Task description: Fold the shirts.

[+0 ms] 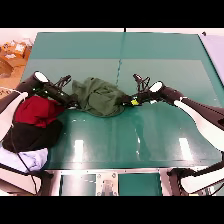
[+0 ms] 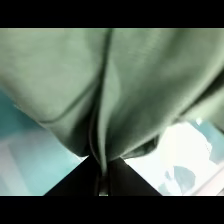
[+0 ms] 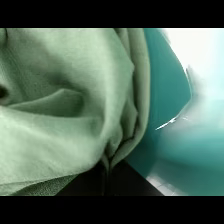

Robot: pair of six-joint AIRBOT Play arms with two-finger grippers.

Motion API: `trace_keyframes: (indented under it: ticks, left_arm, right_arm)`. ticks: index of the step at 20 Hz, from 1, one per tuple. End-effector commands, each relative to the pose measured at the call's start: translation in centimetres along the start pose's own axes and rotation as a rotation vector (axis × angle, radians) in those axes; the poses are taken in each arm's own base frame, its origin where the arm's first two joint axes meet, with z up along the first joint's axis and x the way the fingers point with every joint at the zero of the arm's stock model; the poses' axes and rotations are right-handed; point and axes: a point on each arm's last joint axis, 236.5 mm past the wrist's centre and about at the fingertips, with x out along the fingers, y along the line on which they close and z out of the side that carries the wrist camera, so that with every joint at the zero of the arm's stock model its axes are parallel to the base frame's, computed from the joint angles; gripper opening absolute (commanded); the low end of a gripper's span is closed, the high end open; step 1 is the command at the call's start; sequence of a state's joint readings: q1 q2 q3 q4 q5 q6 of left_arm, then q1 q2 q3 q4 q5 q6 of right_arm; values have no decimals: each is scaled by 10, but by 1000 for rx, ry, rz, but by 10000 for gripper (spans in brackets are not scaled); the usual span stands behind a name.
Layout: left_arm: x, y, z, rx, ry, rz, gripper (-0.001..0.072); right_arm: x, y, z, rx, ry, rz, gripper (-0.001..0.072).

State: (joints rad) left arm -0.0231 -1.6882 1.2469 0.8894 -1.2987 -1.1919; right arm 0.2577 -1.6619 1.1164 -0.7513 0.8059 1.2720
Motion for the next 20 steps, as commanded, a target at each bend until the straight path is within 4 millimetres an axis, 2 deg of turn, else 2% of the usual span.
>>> trace_keyframes:
  ticks: [1, 2, 4, 5, 7, 10, 12, 14, 16, 18, 20]
  left_arm:
    - [-18, -21, -18, 63, 109, -44, 24]
    - [-30, -30, -16, 81, 107, -47, 24]
    - [-71, -58, 5, 145, -16, -16, 24]
    - [-98, -78, 15, 186, -96, 0, 24]
    - [-162, -133, 22, 298, -275, 8, 24]
    - [-261, -233, 6, 469, -571, -49, 25]
    - [-308, -288, -26, 575, -702, -104, 25]
    - [-330, -326, -60, 657, -757, -178, 25]
    - [-337, -346, -80, 701, -768, -238, 25]
    - [-334, -347, -88, 710, -745, -238, 26]
    - [-331, -339, -83, 700, -736, -212, 26]
  right_arm:
    - [-22, -7, 17, 19, -41, 7, 17]
    - [-39, -7, 29, 21, -69, 16, 17]
    - [-92, 4, 58, -1, -158, 43, 17]
    - [-128, 15, 72, -28, -219, 57, 17]
    - [-205, 47, 92, -119, -348, 77, 17]
    - [-327, 115, 97, -302, -592, 84, 17]
    - [-389, 160, 78, -412, -717, 88, 17]
    - [-435, 197, 50, -499, -818, 97, 17]
    - [-467, 220, 22, -562, -896, 97, 18]
    - [-484, 233, 2, -595, -941, 95, 19]
    - [-487, 232, -1, -554, -946, 99, 19]
